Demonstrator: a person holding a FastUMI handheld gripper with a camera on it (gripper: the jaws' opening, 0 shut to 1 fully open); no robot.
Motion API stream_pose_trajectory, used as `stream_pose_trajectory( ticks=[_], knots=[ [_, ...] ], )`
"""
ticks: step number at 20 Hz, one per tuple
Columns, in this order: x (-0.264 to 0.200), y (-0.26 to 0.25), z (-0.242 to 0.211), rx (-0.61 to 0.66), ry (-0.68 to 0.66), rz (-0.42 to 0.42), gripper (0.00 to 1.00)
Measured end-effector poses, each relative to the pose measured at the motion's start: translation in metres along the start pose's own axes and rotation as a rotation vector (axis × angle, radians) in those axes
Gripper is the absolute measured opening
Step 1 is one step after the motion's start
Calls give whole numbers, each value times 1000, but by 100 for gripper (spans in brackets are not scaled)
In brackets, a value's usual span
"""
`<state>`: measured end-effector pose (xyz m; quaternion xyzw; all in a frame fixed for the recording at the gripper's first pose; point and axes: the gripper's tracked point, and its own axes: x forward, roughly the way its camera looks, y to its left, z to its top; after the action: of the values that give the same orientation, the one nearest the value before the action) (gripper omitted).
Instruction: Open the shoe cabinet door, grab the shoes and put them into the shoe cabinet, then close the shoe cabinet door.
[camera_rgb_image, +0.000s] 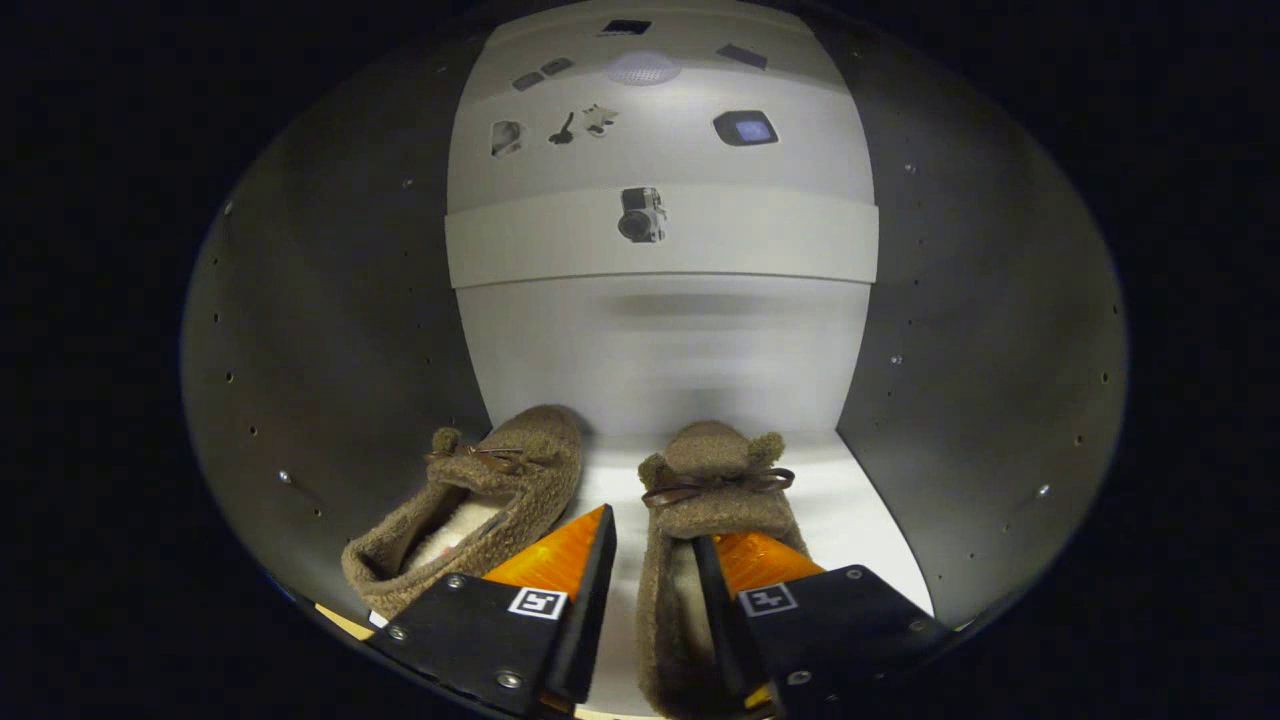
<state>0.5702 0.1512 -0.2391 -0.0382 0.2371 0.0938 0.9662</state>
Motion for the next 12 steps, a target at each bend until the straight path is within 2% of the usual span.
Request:
stream_pose_trajectory(
  ticks=[2,4,9,12],
  knots=[
    [-13,0,-2,-26,-1,-20,56],
    [-29,0,-2,-36,-12,-37,59],
    [-85,5,-8,16,-38,-37,68],
    [-120,4,-10,30,-70,-67,77]
  ],
)
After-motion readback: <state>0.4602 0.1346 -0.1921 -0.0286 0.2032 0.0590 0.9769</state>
